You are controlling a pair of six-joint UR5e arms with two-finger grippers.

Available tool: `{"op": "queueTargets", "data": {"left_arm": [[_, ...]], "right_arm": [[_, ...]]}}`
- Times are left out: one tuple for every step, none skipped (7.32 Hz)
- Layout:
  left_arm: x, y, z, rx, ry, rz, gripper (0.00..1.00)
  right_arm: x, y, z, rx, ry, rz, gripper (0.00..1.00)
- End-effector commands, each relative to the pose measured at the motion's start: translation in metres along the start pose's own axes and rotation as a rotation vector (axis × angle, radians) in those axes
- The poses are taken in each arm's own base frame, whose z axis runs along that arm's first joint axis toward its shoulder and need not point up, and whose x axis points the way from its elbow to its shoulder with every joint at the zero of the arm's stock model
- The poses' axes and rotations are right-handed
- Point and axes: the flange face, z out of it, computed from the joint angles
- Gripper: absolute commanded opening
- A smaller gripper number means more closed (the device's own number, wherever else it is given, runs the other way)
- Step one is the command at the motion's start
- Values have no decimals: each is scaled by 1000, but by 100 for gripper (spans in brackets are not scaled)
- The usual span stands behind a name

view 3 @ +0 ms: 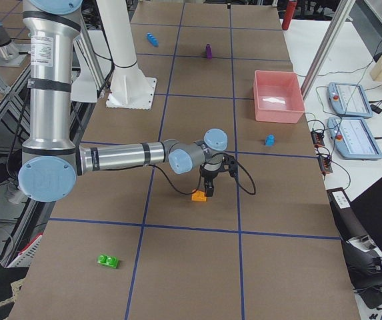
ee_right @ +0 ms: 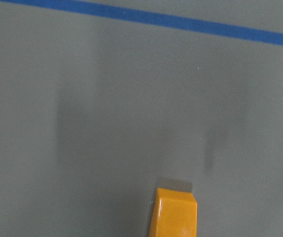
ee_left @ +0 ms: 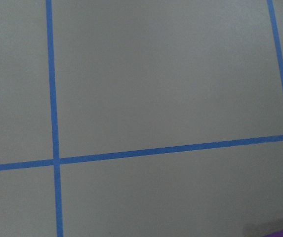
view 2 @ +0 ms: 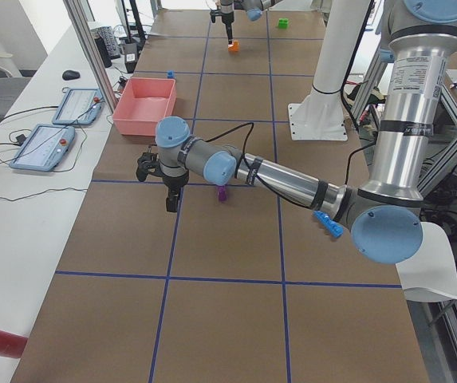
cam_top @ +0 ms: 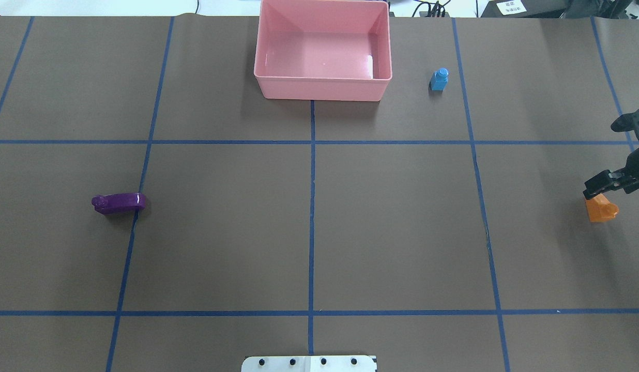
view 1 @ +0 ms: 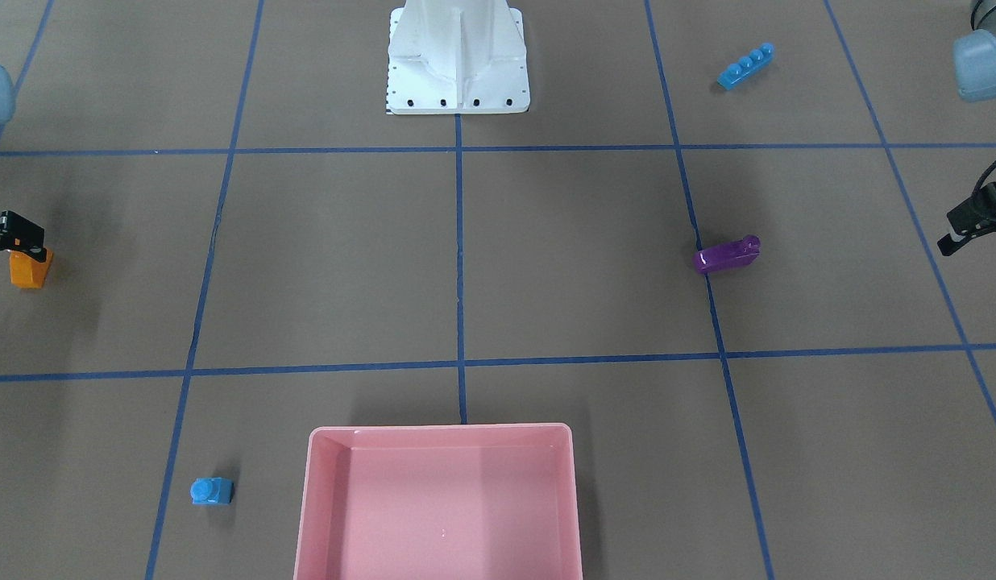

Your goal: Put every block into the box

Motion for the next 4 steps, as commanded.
{"op": "queueTargets", "data": {"left_arm": [[7, -3, 1, 1, 4, -3, 100], [10, -5, 0, 3, 6, 2, 100], [14, -9, -1, 6, 8, 6, 100], [18, -14, -2, 11, 9, 12, 100]], "right_arm": [[7, 5, 25, -52, 13, 11, 99], [8, 7, 32, -66, 16, 10, 94], [4, 6, 33, -70, 14, 19, 54], [6, 7, 37, -82, 19, 29, 17]]}}
